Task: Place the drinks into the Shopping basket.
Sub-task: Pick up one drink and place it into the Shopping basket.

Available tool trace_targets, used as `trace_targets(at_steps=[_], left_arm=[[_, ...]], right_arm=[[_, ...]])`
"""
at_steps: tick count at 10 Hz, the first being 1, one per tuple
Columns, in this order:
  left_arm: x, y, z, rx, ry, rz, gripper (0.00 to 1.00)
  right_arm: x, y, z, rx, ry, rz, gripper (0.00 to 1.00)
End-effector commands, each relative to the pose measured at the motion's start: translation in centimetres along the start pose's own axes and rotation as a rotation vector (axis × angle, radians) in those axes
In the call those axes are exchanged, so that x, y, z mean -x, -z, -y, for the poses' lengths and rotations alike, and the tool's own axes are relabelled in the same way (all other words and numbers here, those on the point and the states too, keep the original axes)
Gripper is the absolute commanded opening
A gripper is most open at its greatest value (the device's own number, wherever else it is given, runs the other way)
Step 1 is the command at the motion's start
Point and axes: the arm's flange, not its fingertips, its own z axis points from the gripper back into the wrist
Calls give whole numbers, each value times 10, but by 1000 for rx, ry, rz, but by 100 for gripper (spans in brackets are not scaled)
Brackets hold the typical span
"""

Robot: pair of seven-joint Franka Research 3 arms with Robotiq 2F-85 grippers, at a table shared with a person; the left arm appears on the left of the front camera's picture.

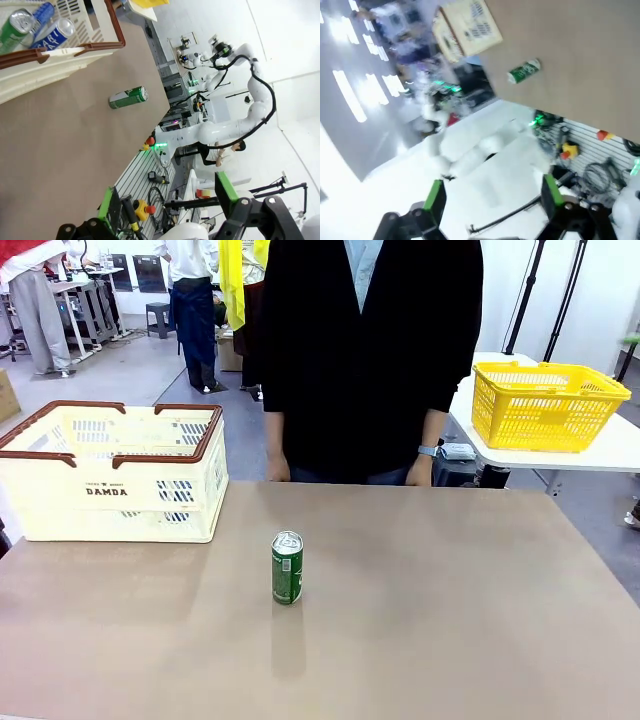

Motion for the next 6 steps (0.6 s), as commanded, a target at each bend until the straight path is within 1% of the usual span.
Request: trace_targets(at_steps=[1, 2, 3, 4, 5, 6], left_arm=[[2, 2, 3, -6, -2, 1, 100], [2, 2, 3, -6, -2, 1, 100], [2, 2, 3, -6, -2, 1, 100], [2, 2, 3, -6, -2, 1, 100], [2, 2, 3, -6, -2, 1, 100], [2, 2, 3, -6, -2, 1, 100]], right_arm=[[-25, -29, 63, -189, -69, -68, 100], [-21, -36, 103, -226, -76, -79, 100], [-17, -33, 129, -239, -116, -115, 100], [-14, -24, 146, -216, -160, -129, 100], [-14, -12, 153, -190, -175, -100, 100], [-24, -16, 150, -255, -91, -80, 100]])
